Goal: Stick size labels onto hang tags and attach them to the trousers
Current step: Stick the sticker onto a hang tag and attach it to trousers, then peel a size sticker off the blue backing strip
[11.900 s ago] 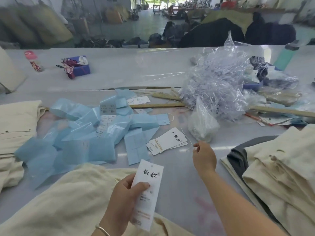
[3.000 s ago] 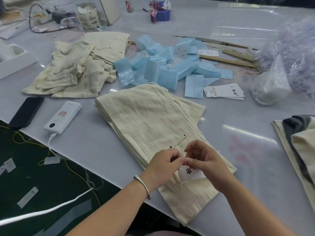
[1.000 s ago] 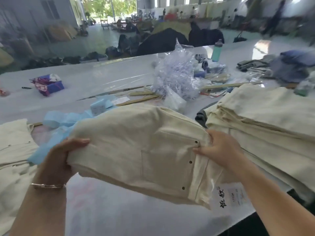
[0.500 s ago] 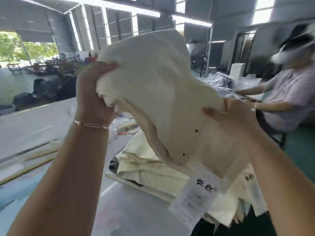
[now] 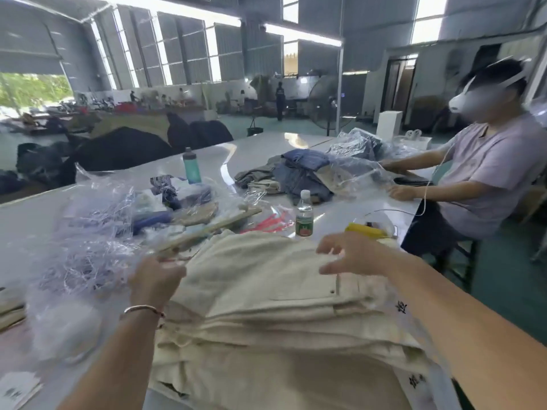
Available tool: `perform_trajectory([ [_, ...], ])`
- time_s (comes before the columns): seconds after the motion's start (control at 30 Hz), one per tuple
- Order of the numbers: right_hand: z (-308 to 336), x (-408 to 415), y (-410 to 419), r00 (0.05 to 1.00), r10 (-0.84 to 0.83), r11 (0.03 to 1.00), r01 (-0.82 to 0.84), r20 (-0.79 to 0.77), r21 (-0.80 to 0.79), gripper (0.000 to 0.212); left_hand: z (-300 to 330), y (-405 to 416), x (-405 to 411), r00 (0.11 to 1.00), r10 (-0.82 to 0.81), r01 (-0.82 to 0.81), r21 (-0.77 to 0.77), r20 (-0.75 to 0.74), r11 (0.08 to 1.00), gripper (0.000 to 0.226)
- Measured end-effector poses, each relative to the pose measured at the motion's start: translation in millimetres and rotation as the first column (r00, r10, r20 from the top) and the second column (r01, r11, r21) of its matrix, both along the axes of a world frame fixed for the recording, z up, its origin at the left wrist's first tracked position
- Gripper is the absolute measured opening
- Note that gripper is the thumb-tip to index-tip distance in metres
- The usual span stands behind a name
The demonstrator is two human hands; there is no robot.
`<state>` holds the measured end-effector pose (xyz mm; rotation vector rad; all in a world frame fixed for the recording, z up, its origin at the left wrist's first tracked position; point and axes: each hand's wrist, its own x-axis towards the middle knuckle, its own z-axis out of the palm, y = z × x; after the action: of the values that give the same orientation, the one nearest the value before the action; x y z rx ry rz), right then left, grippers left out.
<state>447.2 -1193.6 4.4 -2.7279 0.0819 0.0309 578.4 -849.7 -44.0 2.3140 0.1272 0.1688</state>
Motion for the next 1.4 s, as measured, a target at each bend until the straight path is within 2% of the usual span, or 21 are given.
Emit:
perform_trajectory([
  [0.03, -15, 5, 7, 0.996, 0.058, 0.998, -0.06, -0.071, -0.026, 0.041, -10, -11, -3, 0.996, -0.084, 0.082, 0.075, 0.027, 0.994, 0.037],
  [0.1, -35, 15, 19, 0.991, 0.107, 0.978, -0.12, -0.083, -0.173, 0.039, -37, -30, -6, 0.944, -0.329, 0.328, 0.247, -0.037, 0.912, 0.034],
  [0.17, -41, 20, 26, 0.992, 0.115, 0.945, -0.123, -0.043, -0.303, 0.037, -57, -43, -12, 0.875, -0.449, 0.47, 0.533, -0.18, 0.703, 0.032],
  [0.2, -43, 23, 28, 0.992, 0.115, 0.933, -0.125, -0.051, -0.337, 0.036, -67, -44, -14, 0.86, -0.463, 0.488, 0.61, -0.214, 0.625, 0.037],
  [0.23, -44, 23, 31, 0.992, 0.108, 0.925, -0.126, -0.07, -0.359, 0.035, -72, -42, -15, 0.852, -0.47, 0.499, 0.626, -0.23, 0.599, 0.039],
  [0.3, -44, 22, 38, 0.991, 0.093, 0.907, -0.126, -0.101, -0.403, 0.032, -71, -31, -21, 0.826, -0.521, 0.536, 0.586, -0.214, 0.608, 0.039],
  [0.37, -43, 22, 58, 0.991, 0.107, 0.892, -0.132, -0.081, -0.433, 0.03, -63, -10, -32, 0.782, -0.606, 0.599, 0.44, -0.144, 0.669, 0.031],
  [0.4, -43, 22, 75, 0.99, 0.133, 0.909, -0.136, -0.034, -0.395, 0.029, -59, 4, -43, 0.785, -0.616, 0.603, 0.307, -0.063, 0.737, 0.025],
  [0.43, -44, 21, 97, 0.983, 0.179, 0.939, -0.158, 0.045, -0.304, 0.025, -57, 21, -55, 0.819, -0.573, 0.563, 0.153, 0.031, 0.813, 0.017],
  [0.5, -46, 18, 153, 0.931, 0.275, 0.961, -0.272, 0.24, -0.045, 0.012, -58, 67, -82, 0.902, -0.402, 0.412, -0.038, 0.156, 0.91, 0.016],
  [0.57, -47, 12, 218, 0.885, 0.343, 0.898, -0.408, 0.316, 0.166, 0.019, -58, 120, -114, 0.963, -0.234, 0.249, -0.108, 0.131, 0.962, 0.016],
  [0.67, -55, 4, 319, 0.83, 0.426, 0.795, -0.534, 0.36, 0.288, 0.028, -53, 214, -169, 0.996, -0.04, 0.05, -0.134, 0.077, 0.99, 0.015],
  [0.8, -66, -23, 462, 0.743, 0.566, 0.591, -0.668, 0.356, 0.452, 0.034, -39, 341, -259, 0.97, 0.229, -0.21, -0.188, 0.084, 0.959, 0.026],
  [0.9, -73, -61, 573, 0.655, 0.679, 0.395, -0.707, 0.331, 0.587, 0.032, -35, 443, -329, 0.868, 0.475, -0.433, -0.244, 0.148, 0.868, 0.027],
  [0.97, -81, -90, 647, 0.598, 0.742, 0.301, -0.701, 0.302, 0.647, 0.033, -41, 516, -377, 0.772, 0.621, -0.569, -0.286, 0.135, 0.771, 0.023],
  [1.03, -91, -116, 721, 0.56, 0.786, 0.252, -0.678, 0.262, 0.691, 0.034, -57, 588, -423, 0.654, 0.75, -0.715, -0.249, 0.093, 0.654, 0.022],
  [1.13, -111, -150, 826, 0.509, 0.836, 0.233, -0.667, 0.204, 0.707, 0.031, -94, 680, -481, 0.496, 0.868, -0.868, -0.026, -0.009, 0.496, 0.007],
  [1.17, -118, -160, 859, 0.504, 0.845, 0.244, -0.66, 0.178, 0.71, 0.03, -106, 706, -495, 0.459, 0.888, -0.887, 0.026, -0.036, 0.46, 0.008],
  [1.2, -126, -169, 890, 0.506, 0.849, 0.264, -0.653, 0.15, 0.71, 0.03, -117, 730, -505, 0.436, 0.898, -0.895, 0.074, -0.051, 0.439, 0.021],
  [1.3, -152, -188, 967, 0.52, 0.852, 0.35, -0.647, 0.056, 0.677, 0.033, -146, 784, -512, 0.483, 0.87, -0.817, 0.308, -0.097, 0.487, 0.067],
  [1.4, -178, -203, 1014, 0.51, 0.86, 0.405, -0.66, -0.018, 0.633, 0.032, -175, 815, -497, 0.517, 0.828, -0.74, 0.371, -0.219, 0.561, 0.102],
])
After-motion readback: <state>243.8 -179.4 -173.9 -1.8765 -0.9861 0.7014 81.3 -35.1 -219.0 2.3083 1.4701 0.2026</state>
